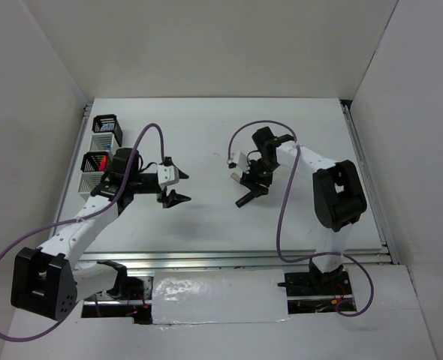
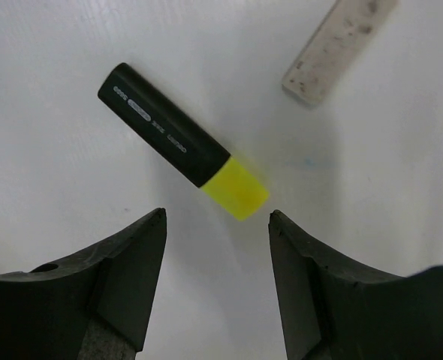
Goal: Sort the stationery into containers
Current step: Grab a piece of stationery with the left arm
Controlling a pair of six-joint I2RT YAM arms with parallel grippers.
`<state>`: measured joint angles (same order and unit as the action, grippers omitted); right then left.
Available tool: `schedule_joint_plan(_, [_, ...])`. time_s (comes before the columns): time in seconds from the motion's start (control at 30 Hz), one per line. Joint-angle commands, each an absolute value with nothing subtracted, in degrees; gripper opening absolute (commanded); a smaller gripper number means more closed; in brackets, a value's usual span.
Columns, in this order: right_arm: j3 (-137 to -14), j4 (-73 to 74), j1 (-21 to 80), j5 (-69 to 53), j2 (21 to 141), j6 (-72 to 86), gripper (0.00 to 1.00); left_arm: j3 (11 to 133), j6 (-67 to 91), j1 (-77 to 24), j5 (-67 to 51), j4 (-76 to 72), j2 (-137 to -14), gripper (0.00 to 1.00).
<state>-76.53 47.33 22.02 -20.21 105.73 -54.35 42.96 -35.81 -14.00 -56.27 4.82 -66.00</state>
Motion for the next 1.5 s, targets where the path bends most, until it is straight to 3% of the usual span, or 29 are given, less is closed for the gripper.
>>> schedule_joint_plan(0.0, [-77.34, 47.46, 22.94, -21.88, 108.01, -54.32, 0.63, 42.63, -30.16, -13.88, -57.58, 0.54, -65.04, 0.79])
schedule_joint_plan(0.1, [-80.68, 48.87, 20.14, -26.69, 106.89, -48.18, 0.63, 44.02, -20.42, -17.65, -49.78, -3.34, -67.04, 0.79])
schedule_joint_plan(0.2, [-81.65, 48.25, 13.82, -33.21, 102.14, -41.06, 0.63, 50.96, -16.0, -23.62, -39.05, 2.34, -73.64, 0.76])
schedule_joint_plan(0.33, [-77.36, 44.4, 5.47, -37.35, 93.88, -31.4, 0.65, 57.9, -11.53, -32.93, -28.16, 1.32, -81.02, 0.75])
schedule_joint_plan(0.47, [-71.12, 42.8, 0.45, -35.6, 85.1, -27.95, 0.65, 72.82, -11.43, -41.29, -17.77, 11.31, -97.49, 0.68])
schedule_joint_plan(0.6, [-66.01, 42.89, -4.73, -32.79, 80.78, -25.23, 0.64, 91.36, -6.6, -42.63, -15.82, 19.6, -112.39, 0.64])
schedule_joint_plan(0.87, [-63.19, 45.0, -12.21, -31.19, 79.54, -19.34, 0.64, 112.21, -4.39, -45.87, -10.11, 31.45, -130.68, 0.64])
schedule_joint_plan(1.37, [-62.05, 44.47, -16.35, -34.28, 81.91, -18.72, 0.63, 112.5, -5.36, -49.21, -9.85, 34.89, -136.14, 0.64])
schedule_joint_plan(1.47, [-62.58, 44.56, -16.35, -34.28, 82.18, -18.72, 0.63, 112.15, -5.45, -50.18, -7.48, 35.42, -136.93, 0.6])
